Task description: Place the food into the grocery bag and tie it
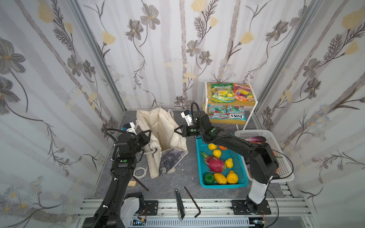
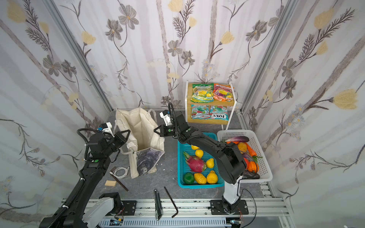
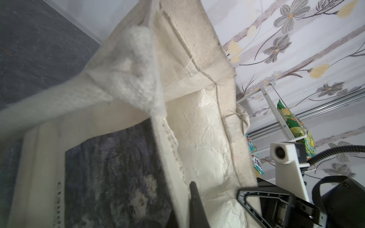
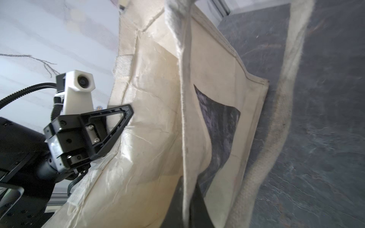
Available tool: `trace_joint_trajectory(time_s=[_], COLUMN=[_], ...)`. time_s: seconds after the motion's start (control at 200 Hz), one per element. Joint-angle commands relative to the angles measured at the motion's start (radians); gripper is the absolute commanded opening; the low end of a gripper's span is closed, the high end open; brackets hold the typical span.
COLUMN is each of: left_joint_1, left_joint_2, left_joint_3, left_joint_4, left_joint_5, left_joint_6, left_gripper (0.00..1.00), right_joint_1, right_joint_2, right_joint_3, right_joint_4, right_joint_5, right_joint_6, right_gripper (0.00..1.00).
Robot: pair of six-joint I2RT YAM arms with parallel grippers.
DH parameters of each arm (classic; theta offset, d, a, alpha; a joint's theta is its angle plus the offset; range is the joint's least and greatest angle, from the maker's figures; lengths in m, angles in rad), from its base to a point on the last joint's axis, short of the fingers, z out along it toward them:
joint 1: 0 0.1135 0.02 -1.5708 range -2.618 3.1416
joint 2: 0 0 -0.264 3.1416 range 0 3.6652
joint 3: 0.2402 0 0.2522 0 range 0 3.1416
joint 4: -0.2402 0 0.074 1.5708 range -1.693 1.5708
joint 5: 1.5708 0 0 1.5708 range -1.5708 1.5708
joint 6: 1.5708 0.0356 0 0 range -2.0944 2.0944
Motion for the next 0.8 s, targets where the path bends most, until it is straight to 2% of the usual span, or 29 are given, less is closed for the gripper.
trace_joint_trajectory(time_s=[0.0, 0.105, 0.27, 0.37, 0.475, 0.7, 0.794], left_joint_1=[0.002, 0.004, 0.007, 0.007, 0.014, 0.034, 0.019], left_joint_2=[0.011, 0.029, 0.039, 0.045, 0.050, -0.003, 0.011], left_joint_3=[0.033, 0.085, 0.219, 0.266, 0.284, 0.262, 0.233], left_joint_4=[0.008, -0.081, -0.346, -0.447, -0.523, -0.560, -0.555], left_joint_5=[0.022, -0.014, -0.163, -0.180, -0.194, -0.276, -0.214], left_joint_6=[0.007, 0.071, 0.261, 0.345, 0.383, 0.407, 0.391], left_gripper=[0.00, 0.00, 0.00, 0.00, 0.00, 0.00, 0.00], right_joint_1=[-0.018, -0.031, -0.050, -0.065, -0.079, -0.097, -0.071], right_joint_2=[-0.088, -0.148, -0.211, -0.247, -0.276, -0.405, -0.410], right_joint_3=[-0.045, -0.076, -0.147, -0.177, -0.170, -0.247, -0.250], right_joint_4=[-0.089, -0.180, -0.252, -0.288, -0.377, -0.399, -0.376], right_joint_5=[0.171, 0.262, 0.358, 0.427, 0.512, 0.566, 0.528], right_joint_6=[-0.102, -0.147, -0.154, -0.142, -0.150, -0.146, -0.134], right_gripper=[0.00, 0.00, 0.00, 0.00, 0.00, 0.00, 0.00])
